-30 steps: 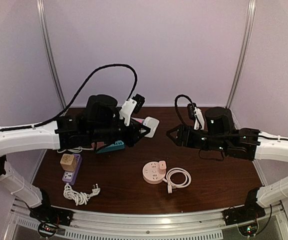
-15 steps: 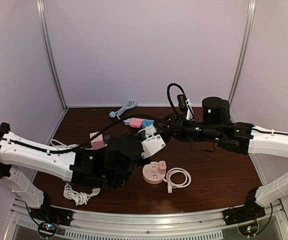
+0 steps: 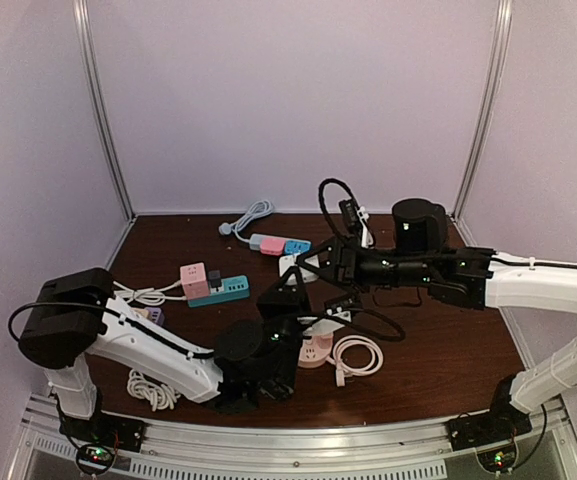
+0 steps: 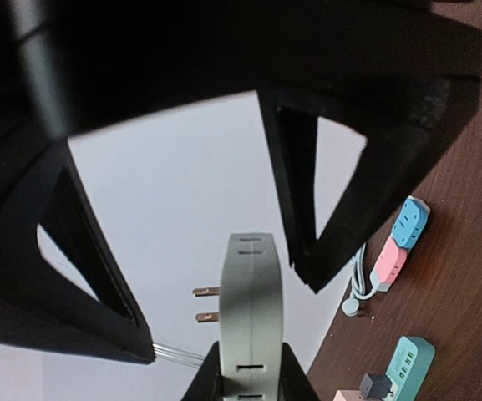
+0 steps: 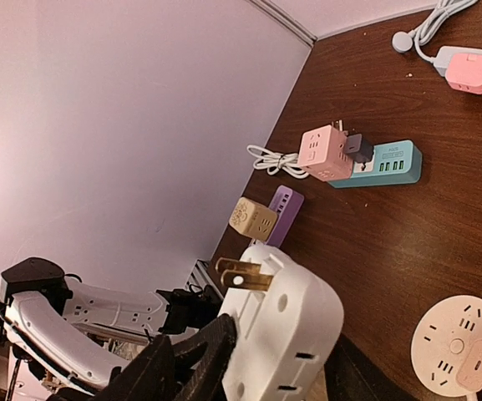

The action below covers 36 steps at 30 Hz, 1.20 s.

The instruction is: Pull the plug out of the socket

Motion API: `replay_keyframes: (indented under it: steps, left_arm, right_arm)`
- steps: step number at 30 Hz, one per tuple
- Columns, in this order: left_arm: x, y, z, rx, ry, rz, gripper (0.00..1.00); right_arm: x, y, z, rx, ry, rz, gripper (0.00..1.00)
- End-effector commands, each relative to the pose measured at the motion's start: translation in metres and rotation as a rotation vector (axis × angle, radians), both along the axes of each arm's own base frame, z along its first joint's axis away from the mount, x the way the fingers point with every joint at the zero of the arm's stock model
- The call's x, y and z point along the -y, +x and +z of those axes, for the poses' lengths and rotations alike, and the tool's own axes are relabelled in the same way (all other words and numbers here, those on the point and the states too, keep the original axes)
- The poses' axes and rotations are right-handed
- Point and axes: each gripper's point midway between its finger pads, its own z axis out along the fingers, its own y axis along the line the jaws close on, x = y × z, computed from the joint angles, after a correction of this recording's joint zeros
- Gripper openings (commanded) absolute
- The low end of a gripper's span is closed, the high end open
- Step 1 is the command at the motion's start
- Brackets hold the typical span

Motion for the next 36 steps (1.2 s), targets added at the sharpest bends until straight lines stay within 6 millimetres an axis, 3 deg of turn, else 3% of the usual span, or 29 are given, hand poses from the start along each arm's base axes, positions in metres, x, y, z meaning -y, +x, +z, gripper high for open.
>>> replay_keyframes:
  steps: [1,12,22,23,27,32,36]
  left_arm:
    - [-0.009,-0.006,0.026,0.086,-0.058,0.035,0.0]
    - [-0.008,-0.005,0.023,0.082,-0.048,0.044,0.0]
    - [-0.01,-0.005,0.023,0.072,-0.073,0.048,0.08]
    - [-0.01,-0.004,0.024,0.071,-0.075,0.051,0.11]
    - [-0.014,-0.004,0.025,0.059,-0.105,0.059,0.44]
    - [-0.023,-0.004,0.031,0.037,-0.172,0.072,0.76]
    - [-0.03,-0.003,0.028,0.017,-0.189,0.092,0.89]
  right_arm:
    - [-0.005,-0.002,-0.004,-0.017,0.019,0.032,0.6]
    - [0.008,-0.001,-0.01,-0.036,0.032,-0.013,0.5]
    - [-0.002,0.001,-0.008,-0.08,0.111,0.009,0.16]
    - [-0.002,0.001,-0.008,-0.084,0.116,0.008,0.13]
    - [-0.001,0.004,-0.008,-0.096,0.133,-0.004,0.04]
    - [0.006,0.013,-0.012,-0.104,0.132,-0.044,0.01]
    - [0.021,0.03,-0.019,-0.104,0.125,-0.102,0.0]
